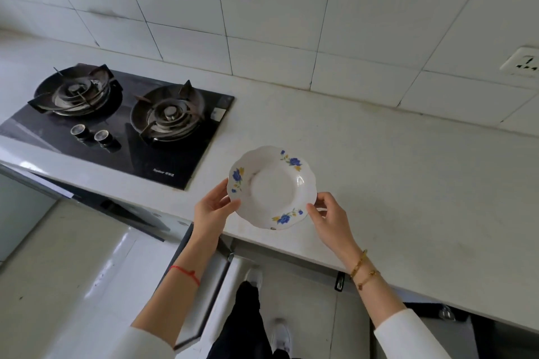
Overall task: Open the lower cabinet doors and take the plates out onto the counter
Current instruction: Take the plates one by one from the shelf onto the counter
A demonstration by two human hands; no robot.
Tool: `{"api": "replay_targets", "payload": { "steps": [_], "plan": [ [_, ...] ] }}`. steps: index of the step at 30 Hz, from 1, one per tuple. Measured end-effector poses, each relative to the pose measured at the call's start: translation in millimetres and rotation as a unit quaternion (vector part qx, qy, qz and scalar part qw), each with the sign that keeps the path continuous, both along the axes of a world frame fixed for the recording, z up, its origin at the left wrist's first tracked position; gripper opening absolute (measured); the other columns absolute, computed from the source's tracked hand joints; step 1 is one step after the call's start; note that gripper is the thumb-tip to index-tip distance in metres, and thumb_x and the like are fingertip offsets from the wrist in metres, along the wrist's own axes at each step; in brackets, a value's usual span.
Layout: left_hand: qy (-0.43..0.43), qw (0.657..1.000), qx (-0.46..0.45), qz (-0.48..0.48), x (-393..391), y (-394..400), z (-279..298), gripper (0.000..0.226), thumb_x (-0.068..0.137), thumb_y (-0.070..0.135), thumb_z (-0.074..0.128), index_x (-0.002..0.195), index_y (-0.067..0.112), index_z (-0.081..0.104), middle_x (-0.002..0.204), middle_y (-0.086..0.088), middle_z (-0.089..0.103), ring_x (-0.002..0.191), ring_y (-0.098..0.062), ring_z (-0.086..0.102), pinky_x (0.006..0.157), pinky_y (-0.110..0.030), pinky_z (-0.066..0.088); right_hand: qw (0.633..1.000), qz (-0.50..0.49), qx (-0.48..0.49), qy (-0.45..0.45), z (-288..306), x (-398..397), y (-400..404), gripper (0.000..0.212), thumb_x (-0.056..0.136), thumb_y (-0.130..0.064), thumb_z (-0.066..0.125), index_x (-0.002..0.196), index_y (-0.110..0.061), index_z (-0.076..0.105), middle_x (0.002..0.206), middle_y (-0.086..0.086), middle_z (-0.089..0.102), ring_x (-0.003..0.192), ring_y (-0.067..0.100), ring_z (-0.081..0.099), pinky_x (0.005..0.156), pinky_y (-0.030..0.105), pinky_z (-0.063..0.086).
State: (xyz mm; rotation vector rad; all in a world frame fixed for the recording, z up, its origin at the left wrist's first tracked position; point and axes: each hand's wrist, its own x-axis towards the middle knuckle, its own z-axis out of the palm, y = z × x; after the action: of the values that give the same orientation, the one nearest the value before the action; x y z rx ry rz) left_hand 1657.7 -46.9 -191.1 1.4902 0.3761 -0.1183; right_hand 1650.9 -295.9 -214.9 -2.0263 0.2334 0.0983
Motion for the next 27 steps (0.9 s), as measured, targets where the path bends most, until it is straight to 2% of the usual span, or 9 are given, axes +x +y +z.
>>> {"api": "replay_targets", "payload": {
  "steps": [4, 7, 12, 17, 19, 23, 27],
  "plan": [
    [0.014, 1.000, 0.007, -0.011, 39.3, 9.3, -15.1, 0.060, 0.084, -0.015, 0.062, 0.133, 0.020, 0.058, 0.110, 0.011, 0.071, 0.092, 0.003, 0.071, 0.070, -0.010, 0.055, 0.999, 0.000, -0.030, 0.021, -14.1, 34.4, 11.2, 0.015, 0.093, -0.019, 0.059, 0.104, -0.009, 0.056, 0.097, -0.002, 0.063, 0.084, 0.005, 0.058, 0.067, 0.010, 0.043],
    [0.020, 0.999, 0.018, -0.034, 64.5, 18.8, -24.5, 0.062, 0.083, -0.016, 0.060, 0.125, 0.030, 0.062, 0.108, 0.019, 0.073, 0.101, 0.002, 0.068, 0.078, -0.014, 0.057, 0.997, -0.001, -0.056, 0.045, -23.7, 58.8, 21.8, 0.015, 0.092, -0.020, 0.060, 0.102, -0.009, 0.055, 0.098, 0.002, 0.063, 0.084, 0.013, 0.058, 0.066, 0.011, 0.042],
    [0.049, 0.997, 0.026, -0.060, 97.6, 34.9, -42.9, 0.059, 0.084, -0.011, 0.061, 0.135, 0.019, 0.061, 0.127, 0.004, 0.068, 0.114, -0.011, 0.064, 0.083, -0.015, 0.052, 0.993, -0.005, -0.085, 0.086, -39.4, 90.2, 41.1, 0.013, 0.092, -0.020, 0.060, 0.098, -0.012, 0.052, 0.094, 0.001, 0.060, 0.078, 0.011, 0.055, 0.060, 0.012, 0.037],
    [0.076, 0.995, 0.029, -0.059, 116.1, 49.1, -63.2, 0.060, 0.084, -0.012, 0.062, 0.129, 0.028, 0.062, 0.122, 0.005, 0.070, 0.111, -0.011, 0.065, 0.089, -0.024, 0.053, 0.987, -0.007, -0.107, 0.122, -54.3, 108.9, 58.3, 0.018, 0.092, -0.021, 0.060, 0.098, -0.006, 0.053, 0.095, 0.007, 0.062, 0.080, 0.018, 0.056, 0.062, 0.019, 0.040],
    [0.086, 0.994, 0.033, -0.062, 120.0, 56.0, -71.3, 0.060, 0.084, -0.011, 0.063, 0.132, 0.026, 0.062, 0.124, 0.006, 0.070, 0.112, -0.009, 0.065, 0.088, -0.023, 0.053, 0.985, -0.009, -0.108, 0.133, -58.6, 112.4, 64.9, 0.018, 0.092, -0.021, 0.060, 0.098, -0.006, 0.053, 0.096, 0.008, 0.062, 0.082, 0.019, 0.056, 0.067, 0.023, 0.040],
    [0.093, 0.992, 0.050, -0.076, 125.8, 64.8, -82.2, 0.060, 0.084, -0.009, 0.063, 0.132, 0.026, 0.063, 0.123, 0.009, 0.071, 0.111, -0.006, 0.067, 0.079, -0.012, 0.054, 0.982, -0.013, -0.112, 0.151, -66.9, 114.2, 72.6, 0.017, 0.092, -0.021, 0.060, 0.097, -0.007, 0.052, 0.096, 0.009, 0.062, 0.082, 0.020, 0.057, 0.064, 0.021, 0.043],
    [0.097, 0.991, 0.057, -0.077, 129.9, 69.8, -89.5, 0.059, 0.085, -0.007, 0.065, 0.135, 0.024, 0.061, 0.123, 0.007, 0.071, 0.108, -0.005, 0.068, 0.075, -0.010, 0.054, 0.979, -0.017, -0.112, 0.167, -71.1, 113.2, 77.6, 0.019, 0.092, -0.022, 0.060, 0.101, -0.006, 0.053, 0.099, 0.008, 0.061, 0.089, 0.023, 0.060, 0.077, 0.032, 0.053]
  ]
}}
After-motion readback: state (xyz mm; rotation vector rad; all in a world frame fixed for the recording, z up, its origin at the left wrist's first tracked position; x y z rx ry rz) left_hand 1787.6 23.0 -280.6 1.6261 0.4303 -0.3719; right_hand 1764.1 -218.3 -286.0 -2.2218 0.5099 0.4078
